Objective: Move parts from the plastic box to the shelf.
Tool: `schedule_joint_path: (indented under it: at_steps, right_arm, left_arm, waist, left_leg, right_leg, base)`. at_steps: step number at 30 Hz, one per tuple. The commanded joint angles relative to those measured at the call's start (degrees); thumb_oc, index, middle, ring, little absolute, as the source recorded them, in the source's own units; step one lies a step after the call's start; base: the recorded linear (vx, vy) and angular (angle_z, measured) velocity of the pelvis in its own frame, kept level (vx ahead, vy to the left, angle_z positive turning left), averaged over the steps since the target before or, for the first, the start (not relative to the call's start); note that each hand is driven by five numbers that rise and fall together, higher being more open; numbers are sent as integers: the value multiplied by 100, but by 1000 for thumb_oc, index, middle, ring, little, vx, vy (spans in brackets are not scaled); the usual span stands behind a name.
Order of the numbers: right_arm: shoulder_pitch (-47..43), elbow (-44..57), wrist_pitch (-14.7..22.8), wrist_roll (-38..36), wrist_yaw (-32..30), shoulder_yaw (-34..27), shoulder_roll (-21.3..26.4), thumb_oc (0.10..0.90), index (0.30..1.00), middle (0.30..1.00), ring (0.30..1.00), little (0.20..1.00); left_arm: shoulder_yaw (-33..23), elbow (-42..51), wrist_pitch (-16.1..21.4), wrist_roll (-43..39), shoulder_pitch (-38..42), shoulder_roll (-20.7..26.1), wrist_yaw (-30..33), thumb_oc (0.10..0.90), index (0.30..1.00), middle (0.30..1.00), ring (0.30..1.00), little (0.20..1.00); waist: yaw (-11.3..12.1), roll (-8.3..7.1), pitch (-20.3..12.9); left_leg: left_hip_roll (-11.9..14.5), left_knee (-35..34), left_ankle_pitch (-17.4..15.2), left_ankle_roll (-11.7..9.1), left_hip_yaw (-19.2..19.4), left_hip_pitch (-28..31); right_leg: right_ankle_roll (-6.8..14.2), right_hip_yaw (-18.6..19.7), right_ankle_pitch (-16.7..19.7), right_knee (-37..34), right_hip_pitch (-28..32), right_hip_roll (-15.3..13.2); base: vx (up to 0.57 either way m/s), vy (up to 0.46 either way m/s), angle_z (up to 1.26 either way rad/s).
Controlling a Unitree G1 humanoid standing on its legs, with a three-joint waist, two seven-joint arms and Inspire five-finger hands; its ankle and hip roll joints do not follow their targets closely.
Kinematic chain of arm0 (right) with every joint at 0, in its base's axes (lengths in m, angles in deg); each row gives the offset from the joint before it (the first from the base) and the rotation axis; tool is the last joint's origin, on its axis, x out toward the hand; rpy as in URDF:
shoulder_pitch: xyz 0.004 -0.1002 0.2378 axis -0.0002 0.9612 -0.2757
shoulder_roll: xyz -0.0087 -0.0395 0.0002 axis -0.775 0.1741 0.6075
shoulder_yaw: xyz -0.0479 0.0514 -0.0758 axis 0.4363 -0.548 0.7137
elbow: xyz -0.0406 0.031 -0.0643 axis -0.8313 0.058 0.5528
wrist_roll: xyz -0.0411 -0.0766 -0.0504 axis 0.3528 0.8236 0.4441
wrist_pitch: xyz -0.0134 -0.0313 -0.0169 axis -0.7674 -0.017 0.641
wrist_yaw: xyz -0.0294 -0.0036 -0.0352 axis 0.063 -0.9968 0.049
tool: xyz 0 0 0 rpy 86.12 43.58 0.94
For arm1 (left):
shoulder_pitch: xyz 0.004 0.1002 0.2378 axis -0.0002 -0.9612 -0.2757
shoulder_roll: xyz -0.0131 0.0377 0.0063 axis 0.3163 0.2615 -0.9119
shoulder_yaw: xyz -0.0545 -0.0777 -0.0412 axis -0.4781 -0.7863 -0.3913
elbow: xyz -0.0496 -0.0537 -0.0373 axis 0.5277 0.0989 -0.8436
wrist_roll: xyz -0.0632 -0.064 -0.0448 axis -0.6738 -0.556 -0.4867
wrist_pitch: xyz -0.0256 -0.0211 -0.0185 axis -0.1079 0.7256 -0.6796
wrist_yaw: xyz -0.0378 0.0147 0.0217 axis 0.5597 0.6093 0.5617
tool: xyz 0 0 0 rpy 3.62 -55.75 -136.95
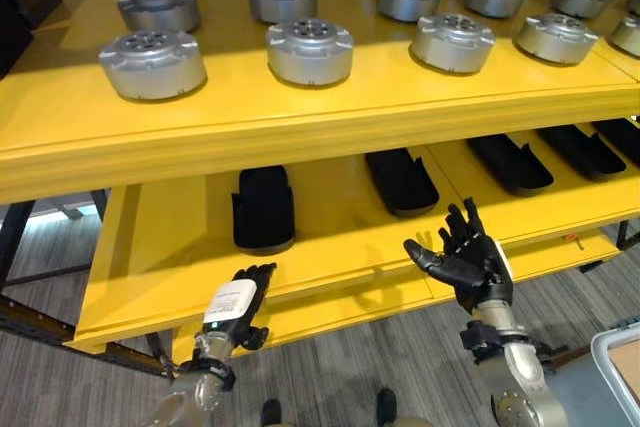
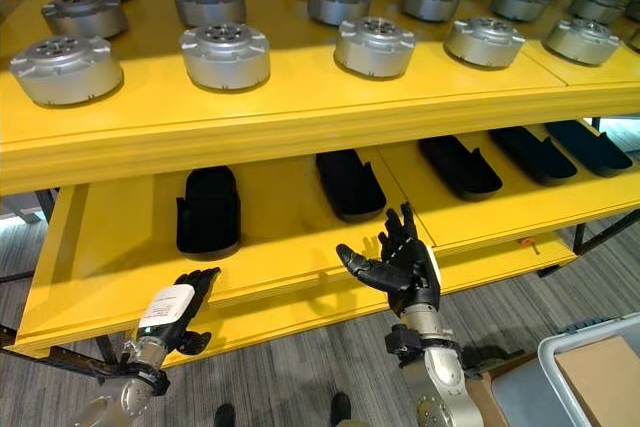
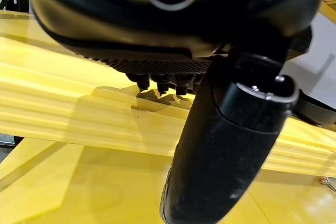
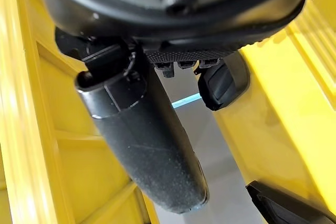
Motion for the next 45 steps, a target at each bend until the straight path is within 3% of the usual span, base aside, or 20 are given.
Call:
schedule_joint_path:
  at_steps: [1, 11, 45]
  right_arm:
    - [-374, 545, 690, 37, 104, -239, 19, 900, 1000, 1000, 1000, 1000]
    - [-366, 579, 691, 33, 115, -197, 80, 900, 1000, 1000, 1000, 1000]
    - [-280, 621, 702, 79, 81, -202, 135, 900, 1000, 1000, 1000, 1000]
  left_arm:
    - [1, -381, -5, -55, 682, 98, 160, 900, 1000, 1000, 1000, 1000]
    - [230, -826, -83, -52, 1081, -30, 176, 900, 1000, 1000, 1000, 1000]
    - [671, -995, -21, -91, 1614, -194, 139, 900, 1000, 1000, 1000, 1000]
  waist:
    - [-109, -112, -42]
    - [-175, -150, -32]
    - [-283, -200, -1]
  left_leg:
    - [318, 31, 239, -39, 11, -160]
    - [290, 64, 206, -33, 84, -134]
    - [249, 110, 177, -5, 151, -110]
  right_leg:
    - [131, -2, -792, 528, 153, -111]
    - [146, 62, -777, 529, 156, -143]
    - [160, 122, -748, 572, 124, -176]
  base:
    - [1, 4, -8]
    - [0, 0, -1]
    - [0, 0, 0]
